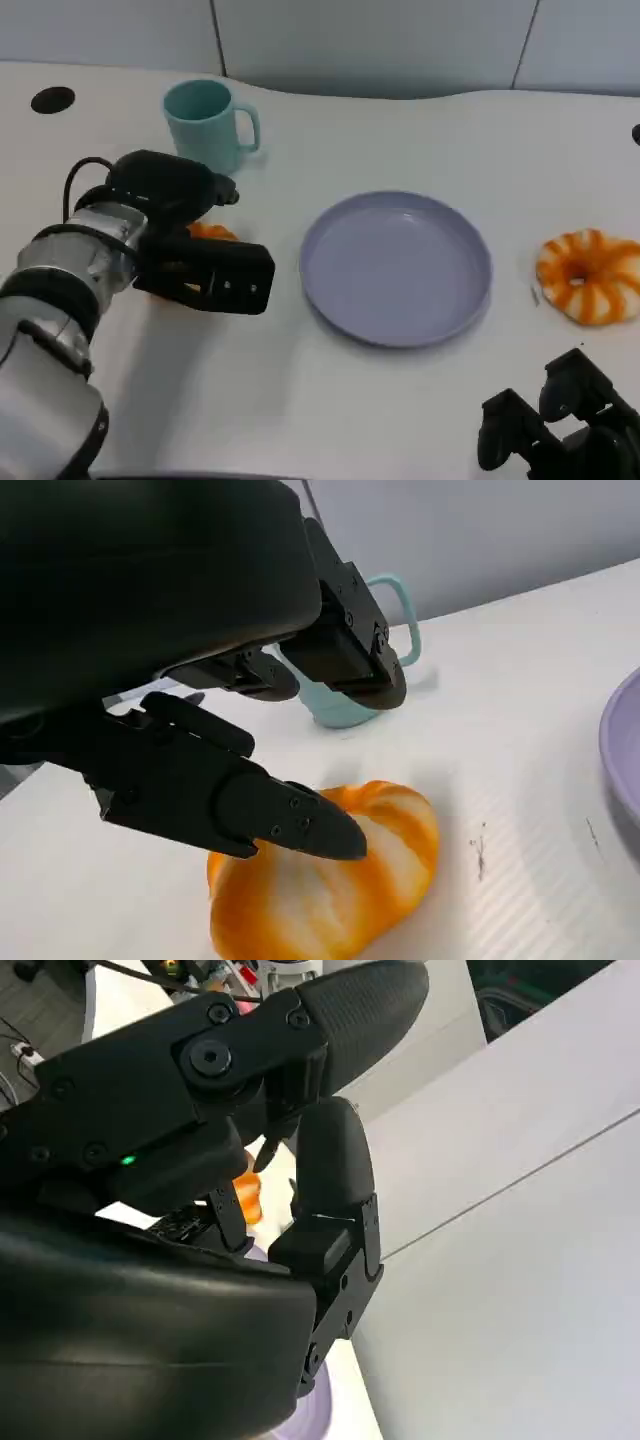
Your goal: Grasp the bread from the table and place it into the plate.
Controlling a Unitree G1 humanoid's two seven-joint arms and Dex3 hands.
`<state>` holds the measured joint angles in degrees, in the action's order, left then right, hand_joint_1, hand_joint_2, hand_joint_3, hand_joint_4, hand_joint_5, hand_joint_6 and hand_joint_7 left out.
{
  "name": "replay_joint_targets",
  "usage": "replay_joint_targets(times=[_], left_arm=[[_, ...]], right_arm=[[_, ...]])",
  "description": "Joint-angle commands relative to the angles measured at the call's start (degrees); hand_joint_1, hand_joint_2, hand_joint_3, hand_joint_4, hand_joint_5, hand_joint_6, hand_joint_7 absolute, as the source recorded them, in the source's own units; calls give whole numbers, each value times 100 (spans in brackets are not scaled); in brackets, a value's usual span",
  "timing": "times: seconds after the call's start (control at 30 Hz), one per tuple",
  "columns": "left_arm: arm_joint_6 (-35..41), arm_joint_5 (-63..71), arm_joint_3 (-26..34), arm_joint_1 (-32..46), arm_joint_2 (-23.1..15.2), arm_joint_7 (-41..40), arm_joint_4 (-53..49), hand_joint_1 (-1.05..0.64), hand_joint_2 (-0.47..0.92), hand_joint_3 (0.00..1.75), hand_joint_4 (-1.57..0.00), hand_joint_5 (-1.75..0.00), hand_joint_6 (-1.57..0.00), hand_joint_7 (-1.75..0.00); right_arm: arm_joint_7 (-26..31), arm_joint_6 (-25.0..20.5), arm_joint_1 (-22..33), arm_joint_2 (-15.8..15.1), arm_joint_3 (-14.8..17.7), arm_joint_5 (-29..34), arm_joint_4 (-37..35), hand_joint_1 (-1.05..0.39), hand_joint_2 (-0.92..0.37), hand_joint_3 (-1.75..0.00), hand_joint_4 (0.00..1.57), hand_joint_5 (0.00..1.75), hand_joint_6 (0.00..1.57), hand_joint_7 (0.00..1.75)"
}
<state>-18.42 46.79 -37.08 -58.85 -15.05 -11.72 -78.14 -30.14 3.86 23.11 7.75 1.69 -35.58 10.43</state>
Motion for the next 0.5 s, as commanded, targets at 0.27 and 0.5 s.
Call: replay_joint_targets(times=[0.27,0.5], left_arm=[[95,-110,93,355,-11,22,0,-43,92,10,-44,-1,-31,0],[126,-203,228,461,-1,100,-23,-51,92,19,-43,0,-29,0]], right_arm=[[-77,-23,15,-119,72,-103,28,-44,-87,0,79,175,66,175],[-57,-42,86,-126,58,-119,117,-45,-86,0,79,175,65,175]])
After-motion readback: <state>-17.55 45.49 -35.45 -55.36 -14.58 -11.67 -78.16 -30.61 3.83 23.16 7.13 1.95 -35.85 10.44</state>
